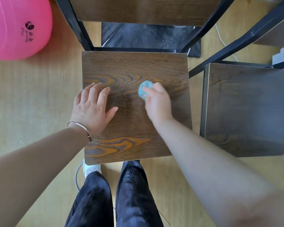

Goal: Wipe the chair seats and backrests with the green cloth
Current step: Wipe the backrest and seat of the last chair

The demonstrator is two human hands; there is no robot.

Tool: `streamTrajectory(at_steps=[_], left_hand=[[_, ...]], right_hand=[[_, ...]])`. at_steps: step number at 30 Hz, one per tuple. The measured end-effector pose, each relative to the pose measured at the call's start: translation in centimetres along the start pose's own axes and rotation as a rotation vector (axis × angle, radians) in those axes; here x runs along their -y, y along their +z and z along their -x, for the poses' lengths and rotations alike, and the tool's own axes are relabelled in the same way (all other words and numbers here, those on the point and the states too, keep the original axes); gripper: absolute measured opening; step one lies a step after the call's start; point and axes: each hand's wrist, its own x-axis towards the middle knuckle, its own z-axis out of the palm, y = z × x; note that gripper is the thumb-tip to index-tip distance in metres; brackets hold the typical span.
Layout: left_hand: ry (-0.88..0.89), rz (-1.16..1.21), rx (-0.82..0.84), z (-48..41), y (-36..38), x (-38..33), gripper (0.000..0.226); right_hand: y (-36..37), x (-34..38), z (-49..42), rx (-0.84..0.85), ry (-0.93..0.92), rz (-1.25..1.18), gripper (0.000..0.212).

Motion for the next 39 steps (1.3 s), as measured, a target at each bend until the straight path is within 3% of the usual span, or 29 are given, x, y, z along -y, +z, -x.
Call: streamTrajectory(at_steps=[7,10,13,18,23,27,39], left_hand=[[0.014,-0.020,-0.013,0.6,0.2,0.5,0.066],[0.025,-0.030,-0.018,0.8,0.3,0.2,0.066],[0.045,-0.031,-0.016,1.0,0.4,-0.1,0.065],[0.088,-0.061,-0.009,1.4,1.1,0.5,0.062],[0.115,-0.099,0.011,2.2,1.2,2.2,0.064],[0.128,-0.096,-0.006,3.1,0.9,3.4,0.064],[0.100,-0.085,-0.027,6.2,0.8,6.5,0.063]], right_hand=[[4.0,4.0,10.9,0.238,-0.313,0.036,0.032],[4.7,4.2,13.0,0.253,-0.354,0.004,0.036],[3.4,3.4,12.8,0.198,-0.236,-0.055,0.037],[-2.2,-2.6,11.3,-0.129,0.155,-0.086,0.038],[-4.4,-8.3,12.0,-0.203,0.400,0.061,0.030],[-2.9,-7.8,13.2,-0.227,0.545,0.028,0.033],[3.9,2.5,14.3,-0.152,0.356,0.007,0.037]])
